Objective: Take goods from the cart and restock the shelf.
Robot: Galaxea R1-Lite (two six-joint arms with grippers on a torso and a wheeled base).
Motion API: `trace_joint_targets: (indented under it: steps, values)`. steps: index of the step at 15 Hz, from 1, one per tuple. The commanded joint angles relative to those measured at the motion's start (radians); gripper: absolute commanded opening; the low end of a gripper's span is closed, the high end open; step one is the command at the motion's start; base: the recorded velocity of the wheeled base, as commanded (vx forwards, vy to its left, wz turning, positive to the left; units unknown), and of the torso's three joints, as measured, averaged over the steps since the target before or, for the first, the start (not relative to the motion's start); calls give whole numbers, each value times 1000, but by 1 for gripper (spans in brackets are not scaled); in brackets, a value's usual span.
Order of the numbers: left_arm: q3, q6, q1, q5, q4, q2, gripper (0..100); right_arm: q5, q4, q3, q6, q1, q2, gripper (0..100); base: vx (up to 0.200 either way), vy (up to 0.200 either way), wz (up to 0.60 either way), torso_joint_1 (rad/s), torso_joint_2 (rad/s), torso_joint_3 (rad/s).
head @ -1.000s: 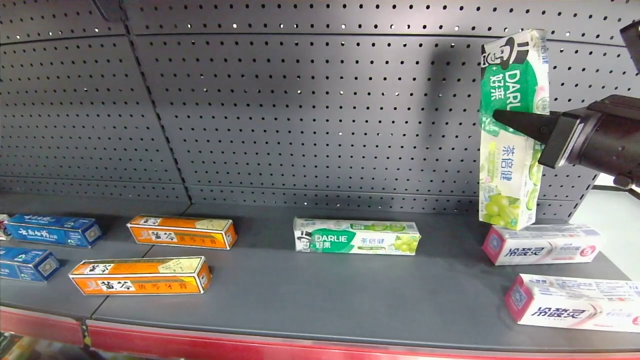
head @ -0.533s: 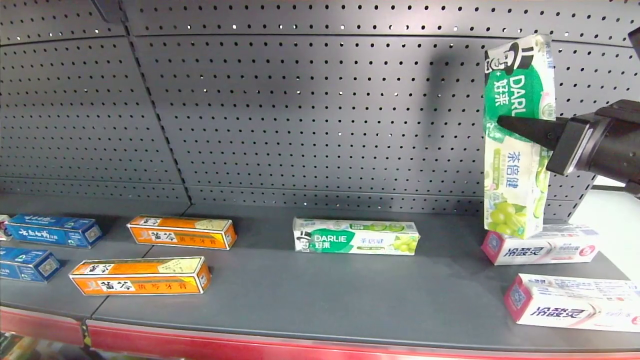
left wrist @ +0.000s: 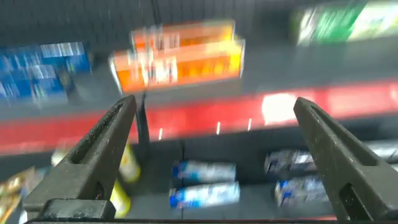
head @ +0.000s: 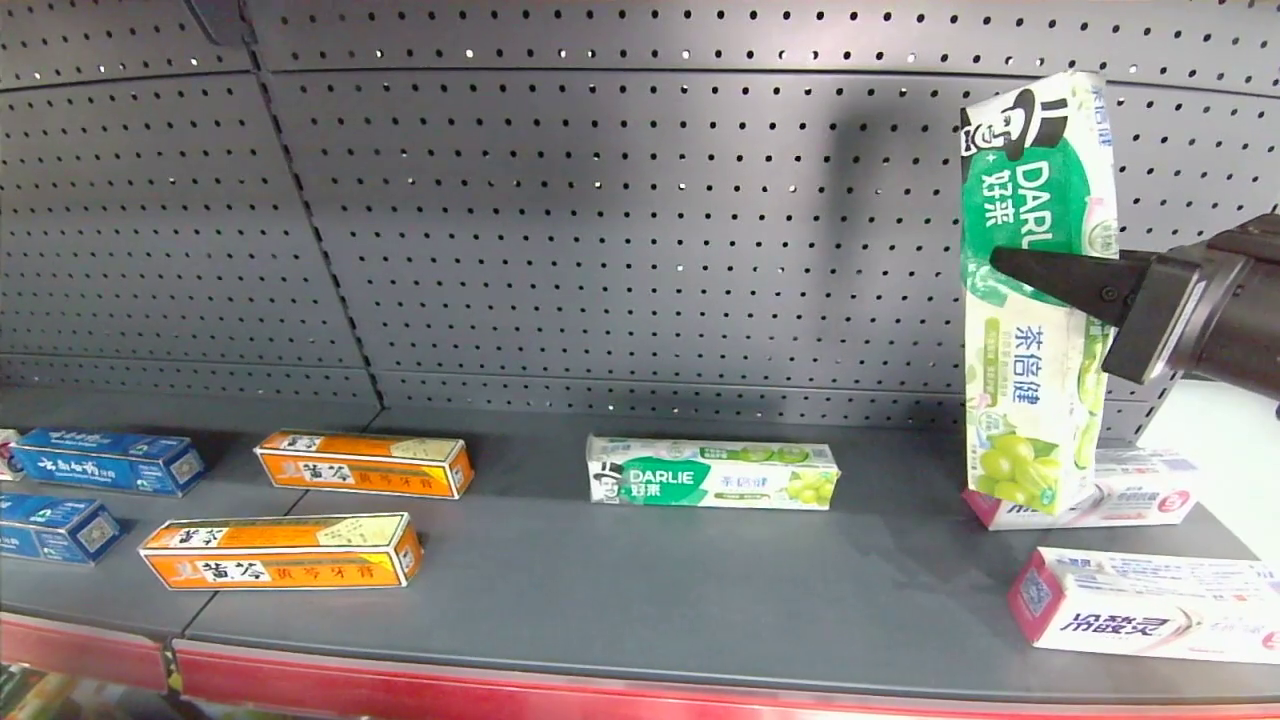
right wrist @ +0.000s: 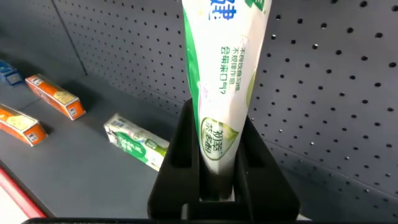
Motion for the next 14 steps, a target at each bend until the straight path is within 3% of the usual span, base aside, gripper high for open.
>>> trace_joint_targets:
  steps: [1, 4, 6, 7, 9, 10, 11, 14]
  values:
    - [-273, -42, -54, -17, 11, 268, 100, -26, 0, -2, -1, 46, 8, 0, 0, 0, 0, 0, 0, 0]
    - [-492, -28, -132, -51, 11, 613, 100, -46, -3, 1, 5, 42, 17, 0, 0, 0, 0, 0, 0, 0]
    - [-564, -39, -201, -140, -10, 765, 100, -99, -3, -8, 4, 43, 14, 0, 0, 0, 0, 0, 0, 0]
    - [-581, -39, -204, -186, -29, 829, 100, -102, -2, -8, 4, 46, 6, 0, 0, 0, 0, 0, 0, 0]
    - [-604, -2, -202, -297, -72, 921, 100, -101, 0, -9, 4, 46, -5, 0, 0, 0, 0, 0, 0, 0]
    - [-624, 52, -196, -338, -99, 1012, 100, -99, 0, -9, 2, 45, -6, 0, 0, 0, 0, 0, 0, 0]
    - [-644, 75, -196, -356, -126, 1072, 100, -98, 0, -8, 2, 46, -8, 0, 0, 0, 0, 0, 0, 0]
    - [-744, 92, -201, -356, -179, 1251, 100, -93, 0, -5, 2, 45, -8, 0, 0, 0, 0, 0, 0, 0]
